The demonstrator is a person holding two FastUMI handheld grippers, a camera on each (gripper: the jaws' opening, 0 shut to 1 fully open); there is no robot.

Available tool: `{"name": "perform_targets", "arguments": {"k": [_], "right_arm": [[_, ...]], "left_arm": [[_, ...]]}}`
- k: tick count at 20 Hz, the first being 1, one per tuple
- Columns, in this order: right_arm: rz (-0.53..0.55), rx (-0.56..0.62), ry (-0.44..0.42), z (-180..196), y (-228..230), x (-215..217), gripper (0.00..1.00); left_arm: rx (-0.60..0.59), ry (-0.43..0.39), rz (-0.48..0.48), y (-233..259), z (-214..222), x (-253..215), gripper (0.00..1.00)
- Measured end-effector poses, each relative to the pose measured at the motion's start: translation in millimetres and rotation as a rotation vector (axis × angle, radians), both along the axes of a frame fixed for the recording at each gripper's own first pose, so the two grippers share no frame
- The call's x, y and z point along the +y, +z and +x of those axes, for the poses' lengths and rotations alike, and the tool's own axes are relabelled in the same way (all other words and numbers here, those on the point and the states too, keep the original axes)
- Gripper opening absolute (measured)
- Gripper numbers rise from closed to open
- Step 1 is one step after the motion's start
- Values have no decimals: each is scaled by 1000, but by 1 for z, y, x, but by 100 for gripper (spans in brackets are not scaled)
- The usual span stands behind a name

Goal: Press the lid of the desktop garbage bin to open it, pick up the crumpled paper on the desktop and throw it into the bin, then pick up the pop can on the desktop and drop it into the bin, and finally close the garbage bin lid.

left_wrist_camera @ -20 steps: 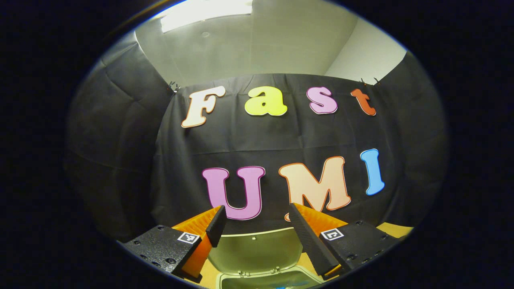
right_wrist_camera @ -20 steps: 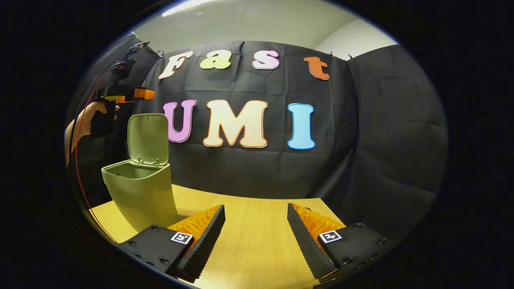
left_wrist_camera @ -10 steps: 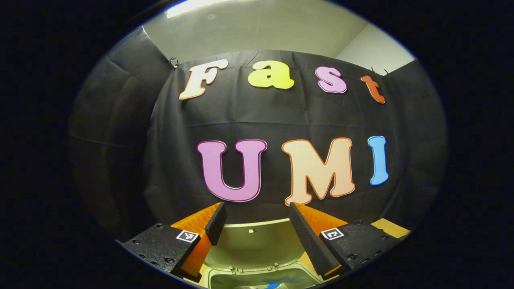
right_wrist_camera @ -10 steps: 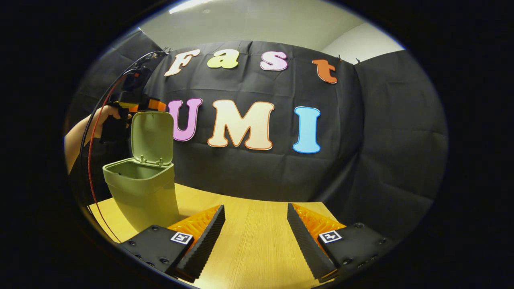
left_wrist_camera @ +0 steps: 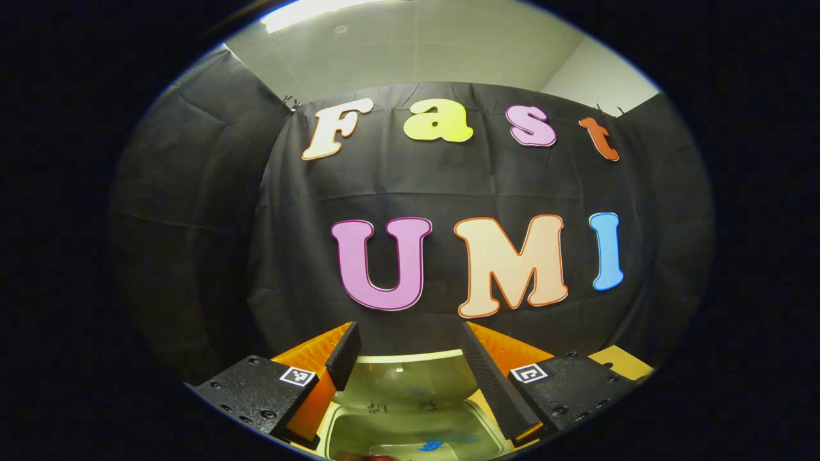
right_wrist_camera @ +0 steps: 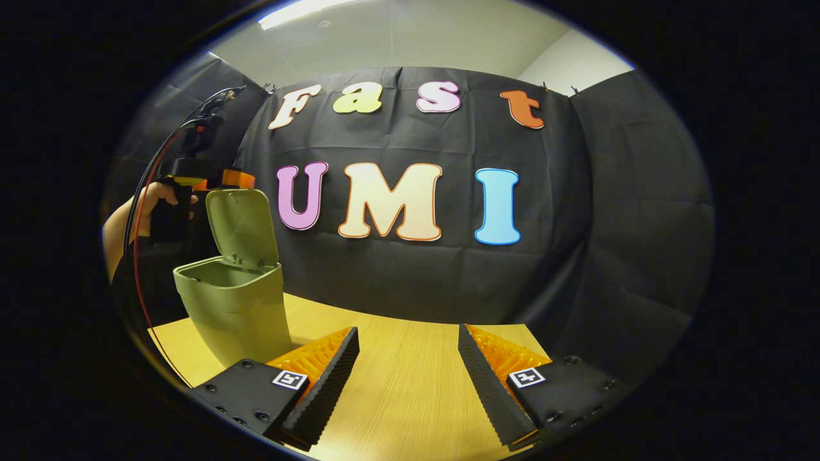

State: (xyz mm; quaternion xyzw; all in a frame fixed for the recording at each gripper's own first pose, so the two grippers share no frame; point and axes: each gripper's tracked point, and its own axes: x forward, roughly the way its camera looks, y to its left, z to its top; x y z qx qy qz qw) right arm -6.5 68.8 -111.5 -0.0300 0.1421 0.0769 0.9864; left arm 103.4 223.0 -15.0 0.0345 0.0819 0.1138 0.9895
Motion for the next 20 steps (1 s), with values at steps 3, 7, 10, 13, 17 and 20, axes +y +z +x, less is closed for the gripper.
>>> {"name": "perform_targets", "arguments": {"k": [3, 7, 10, 13, 17, 20], "right_arm": [[30, 10, 27, 6, 1, -1, 98], [37, 11, 75, 10, 3, 5, 98], [54, 18, 111, 8, 4, 13, 98], [53, 18, 128, 6, 3, 15, 98], [49, 31, 133, 3, -1, 14, 98], [41, 41, 134, 2, -5, 15, 98]], "left_arm": [[11, 11, -12, -7, -20, -5, 94], [34, 24, -10, -18, -41, -9, 93], [64, 34, -19, -32, -55, -13, 93], [125, 41, -50, -60, -71, -17, 93], [222, 55, -63, -101, -88, -16, 93], [239, 54, -60, -110, -93, -16, 93]]}}
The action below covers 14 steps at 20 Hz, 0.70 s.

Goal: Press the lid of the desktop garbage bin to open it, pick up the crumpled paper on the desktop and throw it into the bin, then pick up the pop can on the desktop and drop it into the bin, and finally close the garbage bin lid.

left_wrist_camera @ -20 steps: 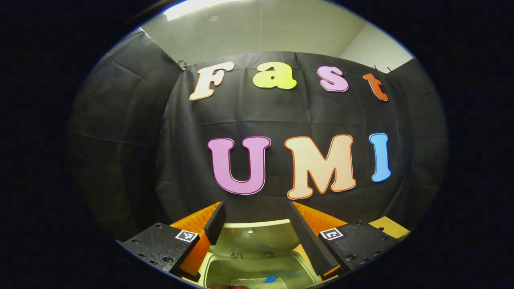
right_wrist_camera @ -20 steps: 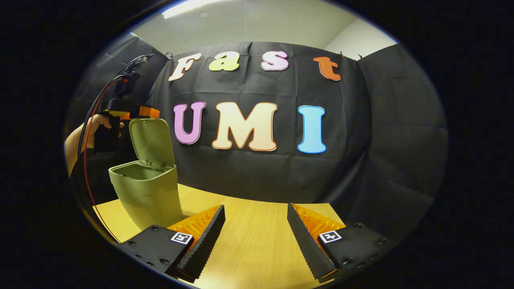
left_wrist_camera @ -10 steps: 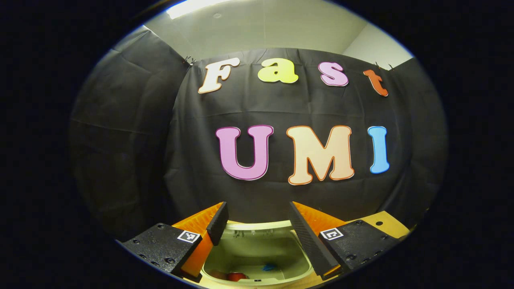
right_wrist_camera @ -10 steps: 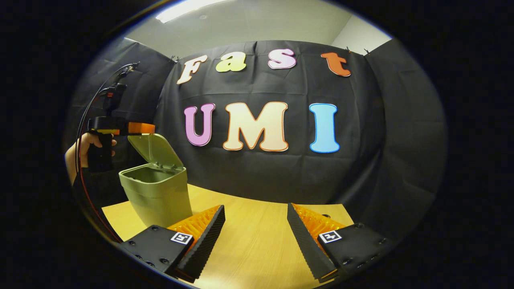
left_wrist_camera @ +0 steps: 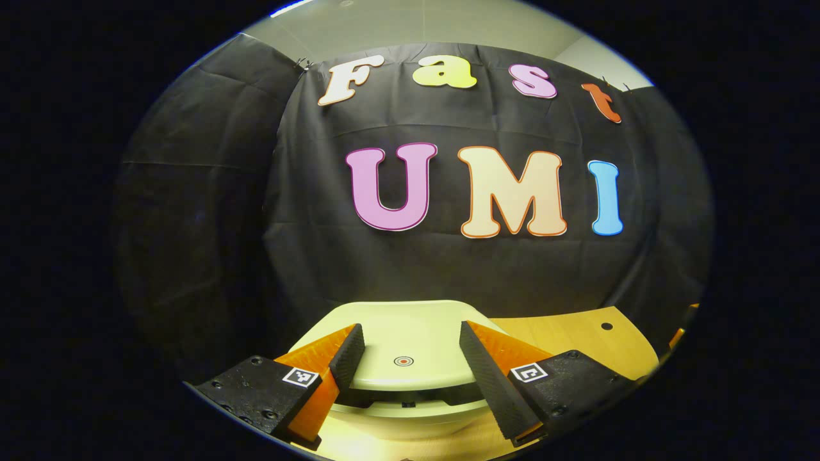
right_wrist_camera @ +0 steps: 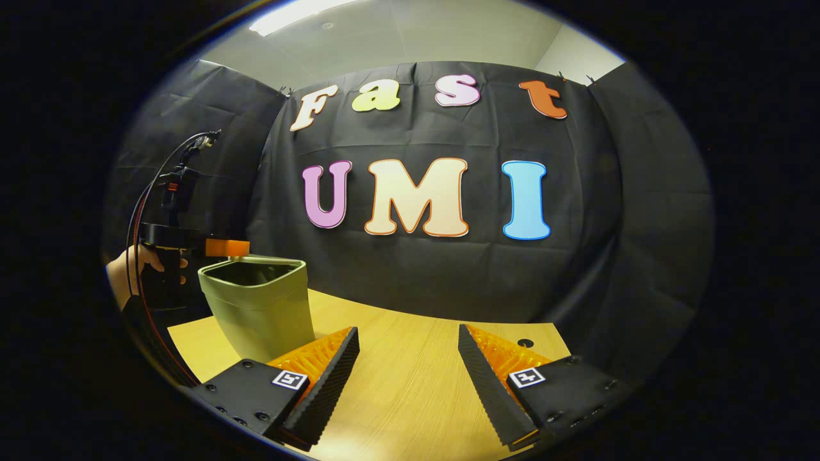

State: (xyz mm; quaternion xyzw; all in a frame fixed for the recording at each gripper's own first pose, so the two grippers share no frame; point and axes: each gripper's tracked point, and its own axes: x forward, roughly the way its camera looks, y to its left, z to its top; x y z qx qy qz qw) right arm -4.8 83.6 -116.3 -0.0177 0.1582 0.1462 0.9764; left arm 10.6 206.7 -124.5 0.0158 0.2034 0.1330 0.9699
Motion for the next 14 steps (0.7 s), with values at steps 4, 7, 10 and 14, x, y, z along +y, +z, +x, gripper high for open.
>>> {"name": "perform_targets", "arguments": {"k": [4, 7, 10, 14], "right_arm": [[-1, 0, 6, 0, -1, 8, 98], [-4, 5, 11, 0, -5, 13, 100], [-2, 14, 9, 3, -8, 15, 98], [18, 35, 4, 6, -15, 19, 98]], "left_arm": [[8, 0, -1, -9, -2, 0, 98], [22, 6, -16, -19, -6, -1, 93], [53, -2, -33, -33, -13, -7, 93], [-12, -77, 58, -32, -14, -10, 95]]}}
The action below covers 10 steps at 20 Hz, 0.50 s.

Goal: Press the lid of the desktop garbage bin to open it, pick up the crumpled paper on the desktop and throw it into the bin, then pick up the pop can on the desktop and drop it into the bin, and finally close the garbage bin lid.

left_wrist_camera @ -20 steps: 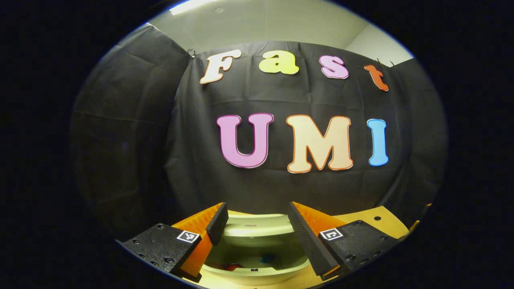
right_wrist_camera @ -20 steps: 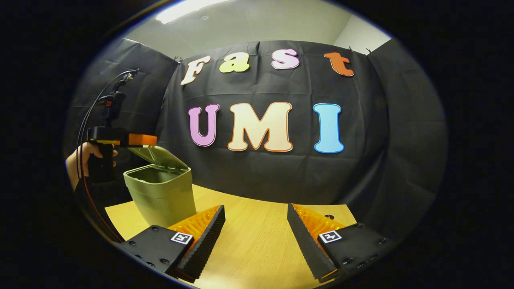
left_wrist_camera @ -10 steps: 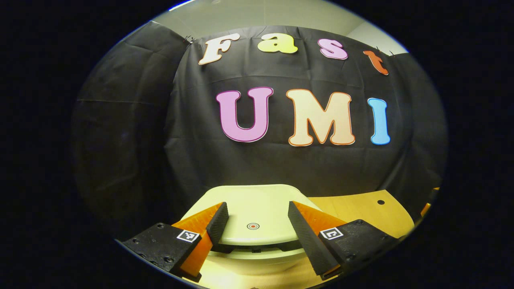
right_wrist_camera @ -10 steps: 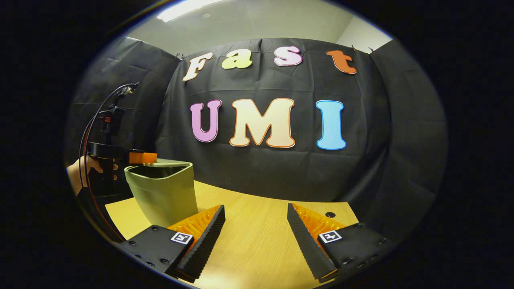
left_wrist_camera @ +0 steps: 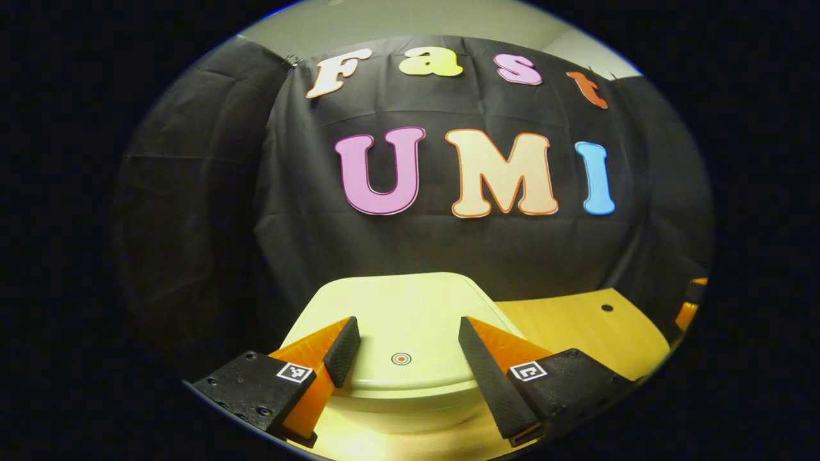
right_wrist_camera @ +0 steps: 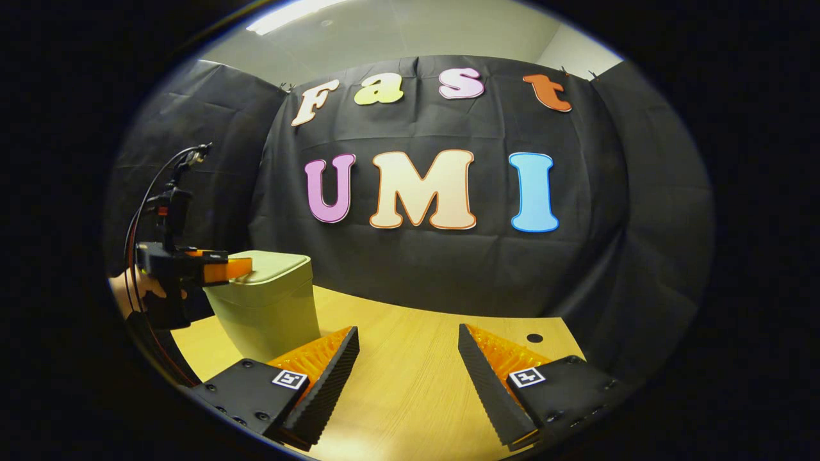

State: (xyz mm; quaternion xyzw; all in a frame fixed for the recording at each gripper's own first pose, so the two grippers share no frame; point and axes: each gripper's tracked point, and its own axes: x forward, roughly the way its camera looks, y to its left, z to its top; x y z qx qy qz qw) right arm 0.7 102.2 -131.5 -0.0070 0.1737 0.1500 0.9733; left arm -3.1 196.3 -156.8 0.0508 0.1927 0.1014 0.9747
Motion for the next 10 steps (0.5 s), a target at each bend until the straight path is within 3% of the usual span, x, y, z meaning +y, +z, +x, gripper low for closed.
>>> {"name": "perform_targets", "arguments": {"k": [5, 10], "right_arm": [[-1, -21, 10, 0, 10, 3, 98], [24, -118, -39, 8, 53, -15, 99]], "left_arm": [[9, -11, -75, -1, -2, 0, 95], [-126, -22, -103, 20, -9, -22, 92]]}}
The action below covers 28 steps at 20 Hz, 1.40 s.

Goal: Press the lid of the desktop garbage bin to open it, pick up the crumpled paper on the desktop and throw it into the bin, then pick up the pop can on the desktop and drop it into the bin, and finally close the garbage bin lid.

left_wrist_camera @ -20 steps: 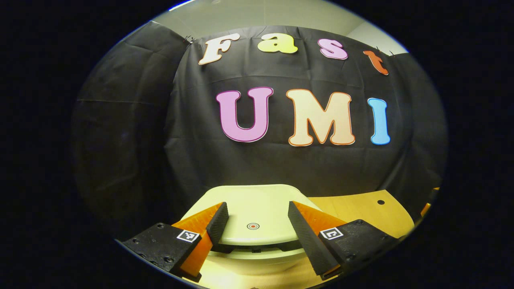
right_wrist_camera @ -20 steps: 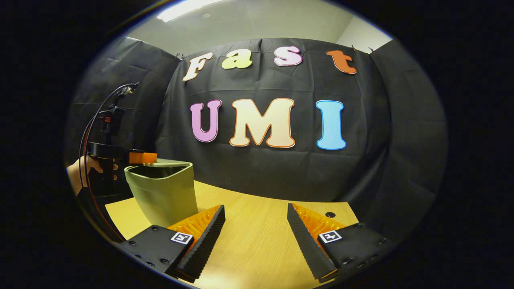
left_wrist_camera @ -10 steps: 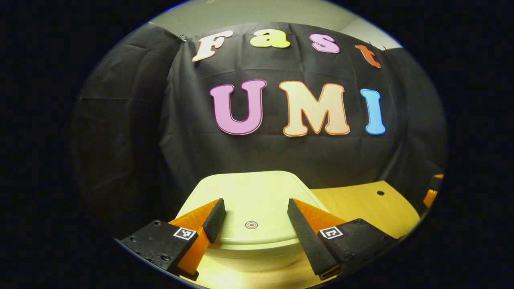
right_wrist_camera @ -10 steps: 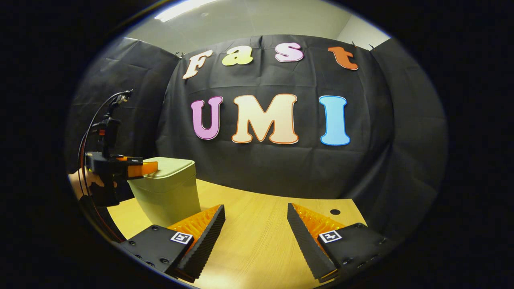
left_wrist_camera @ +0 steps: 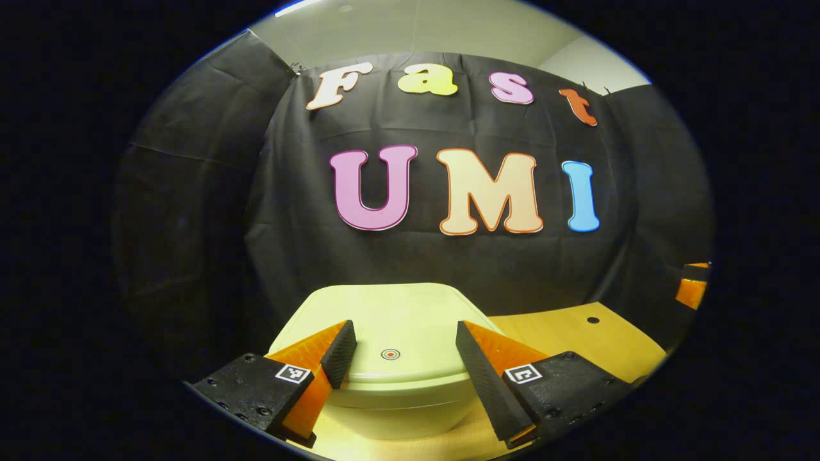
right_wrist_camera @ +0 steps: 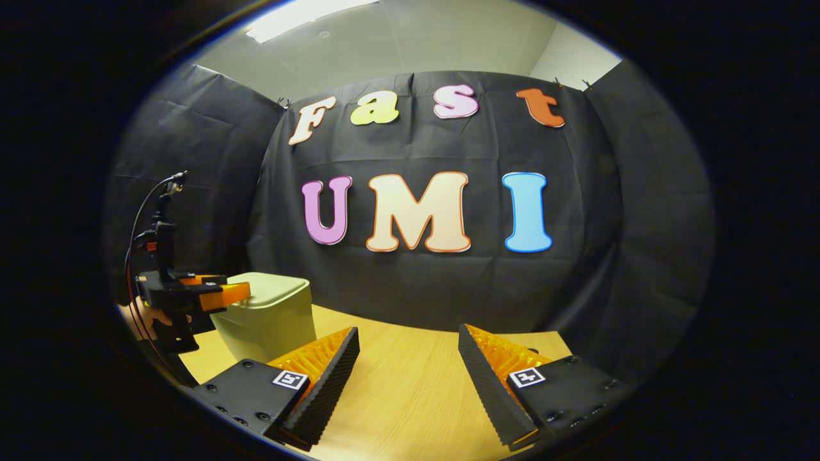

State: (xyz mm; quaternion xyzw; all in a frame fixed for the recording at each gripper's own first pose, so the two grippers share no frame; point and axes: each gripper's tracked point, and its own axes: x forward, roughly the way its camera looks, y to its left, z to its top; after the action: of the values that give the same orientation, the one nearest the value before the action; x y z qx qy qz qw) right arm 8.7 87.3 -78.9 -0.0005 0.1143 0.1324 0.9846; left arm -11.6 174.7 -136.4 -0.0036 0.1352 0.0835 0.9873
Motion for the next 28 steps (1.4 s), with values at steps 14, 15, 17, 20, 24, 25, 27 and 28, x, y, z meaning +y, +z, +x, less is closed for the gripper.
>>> {"name": "perform_targets", "arguments": {"k": [14, 15, 17, 20, 24, 25, 27, 28], "right_arm": [[30, -103, -96, -22, 50, -44, 98], [29, -106, -100, -23, 51, -47, 98], [25, -114, -110, -24, 54, -53, 98], [22, -126, -122, -23, 59, -59, 98], [31, -136, -135, -22, 63, -64, 98], [30, -136, -136, -22, 62, -64, 98], [28, -139, -136, -22, 62, -65, 98], [27, -139, -136, -22, 62, -65, 98]], "left_arm": [[-132, -262, -39, 39, -11, -163, 92], [-132, -268, -42, 40, -11, -166, 93], [-147, -279, -36, 45, -10, -172, 93], [-168, -300, -27, 53, -9, -181, 93], [-168, -315, -33, 56, -7, -190, 93], [-169, -319, -33, 56, -6, -192, 93], [-171, -327, -27, 57, -6, -195, 93], [-169, -334, -21, 57, -6, -197, 93]]}}
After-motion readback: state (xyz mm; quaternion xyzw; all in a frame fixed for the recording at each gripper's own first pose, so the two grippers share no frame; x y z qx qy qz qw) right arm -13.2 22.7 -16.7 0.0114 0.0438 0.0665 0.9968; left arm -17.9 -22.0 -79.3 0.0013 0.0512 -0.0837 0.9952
